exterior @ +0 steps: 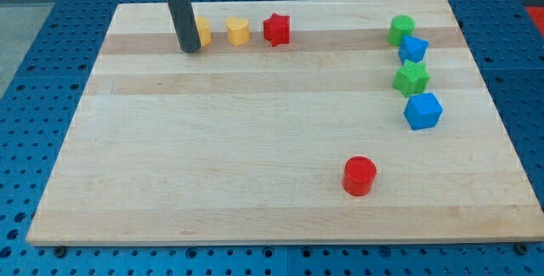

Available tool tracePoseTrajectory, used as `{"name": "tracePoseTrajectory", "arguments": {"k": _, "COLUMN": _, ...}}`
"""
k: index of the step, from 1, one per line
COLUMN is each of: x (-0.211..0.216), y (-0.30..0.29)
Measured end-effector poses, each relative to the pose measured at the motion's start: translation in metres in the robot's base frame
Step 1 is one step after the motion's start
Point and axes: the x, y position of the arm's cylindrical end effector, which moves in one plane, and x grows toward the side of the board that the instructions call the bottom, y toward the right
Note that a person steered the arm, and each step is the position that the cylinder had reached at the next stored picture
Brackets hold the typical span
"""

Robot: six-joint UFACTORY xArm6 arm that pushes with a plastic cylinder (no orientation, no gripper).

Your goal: Place the red circle left to the yellow hexagon to form a horizontal linee

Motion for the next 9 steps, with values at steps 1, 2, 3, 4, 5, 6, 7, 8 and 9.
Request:
{"name": "tracePoseTrajectory", "arguments": {"k": 1, "x": -0.001, "y": 0.0}}
{"name": "tracePoseTrajectory", "arguments": {"k": 2, "x": 0.017, "y": 0.001}}
{"name": "tracePoseTrajectory", "arguments": {"k": 3, "x": 0.061, "y": 0.072}}
{"name": "tracePoseTrajectory", "arguments": {"k": 4, "x": 0.066, "y": 0.159}}
{"name": "tracePoseTrajectory", "arguments": {"k": 5, "x": 0.118, "y": 0.224}}
{"name": "tracePoseTrajectory", "arguments": {"k": 6, "x": 0.17, "y": 0.28}}
{"name": "tracePoseTrajectory", "arguments": {"k": 7, "x": 0.223, "y": 0.32}}
{"name": "tracePoseTrajectory", "arguments": {"k": 8, "x": 0.272, "y": 0.301}}
{"name": "tracePoseTrajectory", "arguments": {"k": 9, "x": 0.271, "y": 0.264}}
